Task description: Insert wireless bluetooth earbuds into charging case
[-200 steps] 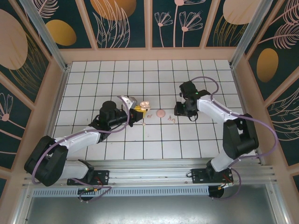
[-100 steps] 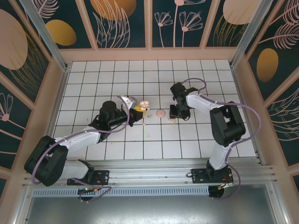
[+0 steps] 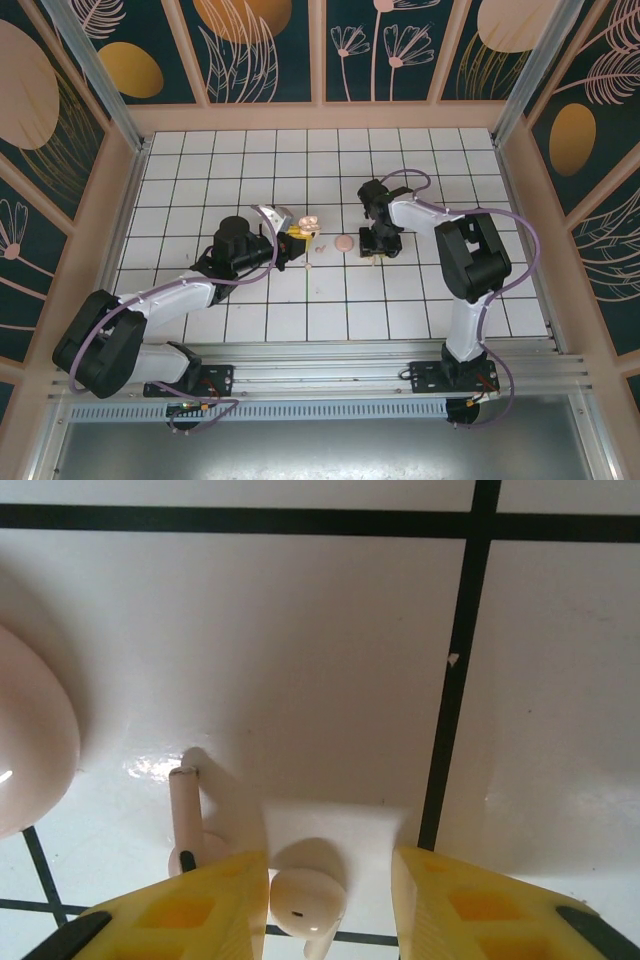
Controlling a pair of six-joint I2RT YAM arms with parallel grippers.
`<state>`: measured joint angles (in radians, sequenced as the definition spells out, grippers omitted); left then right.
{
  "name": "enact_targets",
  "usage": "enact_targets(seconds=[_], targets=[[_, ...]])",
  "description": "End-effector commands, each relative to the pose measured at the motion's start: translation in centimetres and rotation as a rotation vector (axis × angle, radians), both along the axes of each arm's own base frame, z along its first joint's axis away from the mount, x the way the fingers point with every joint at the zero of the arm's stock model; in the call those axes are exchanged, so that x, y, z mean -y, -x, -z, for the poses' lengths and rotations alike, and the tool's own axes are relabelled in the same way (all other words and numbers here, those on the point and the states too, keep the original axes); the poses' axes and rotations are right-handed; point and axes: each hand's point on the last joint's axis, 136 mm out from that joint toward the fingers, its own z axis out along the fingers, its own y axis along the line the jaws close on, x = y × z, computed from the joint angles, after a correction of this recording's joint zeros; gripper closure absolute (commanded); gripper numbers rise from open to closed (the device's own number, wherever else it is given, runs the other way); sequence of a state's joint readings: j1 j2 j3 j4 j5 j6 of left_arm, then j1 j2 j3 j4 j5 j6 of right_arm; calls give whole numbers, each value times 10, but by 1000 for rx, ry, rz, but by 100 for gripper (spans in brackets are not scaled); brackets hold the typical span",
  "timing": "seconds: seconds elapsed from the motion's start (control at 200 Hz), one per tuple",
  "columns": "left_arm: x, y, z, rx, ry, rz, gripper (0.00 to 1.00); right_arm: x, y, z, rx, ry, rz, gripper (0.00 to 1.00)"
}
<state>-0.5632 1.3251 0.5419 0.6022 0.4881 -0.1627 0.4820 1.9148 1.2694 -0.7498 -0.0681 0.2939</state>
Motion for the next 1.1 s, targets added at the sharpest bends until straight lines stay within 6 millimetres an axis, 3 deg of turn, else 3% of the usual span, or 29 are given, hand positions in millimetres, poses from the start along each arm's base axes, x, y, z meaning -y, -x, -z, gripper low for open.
enact_targets(seconds=[0.0,0.3,0.701,0.916,1.096], targets=[[1,0,-2,13,9,0,87,-5,-1,0,-5,13,-24,62],[1,0,-3,10,11,0,87,-3,7,6,-30,42,-31,61],[1,0,-2,6,8,-2,87,-9,9,-2,-19,2,-12,72],[1,1,-4,8,11,2,87,-10,13,-8,-9,-9,0,66],[1,1,-3,7,11,3,87,-9,15,-5,-9,-4,0,70]])
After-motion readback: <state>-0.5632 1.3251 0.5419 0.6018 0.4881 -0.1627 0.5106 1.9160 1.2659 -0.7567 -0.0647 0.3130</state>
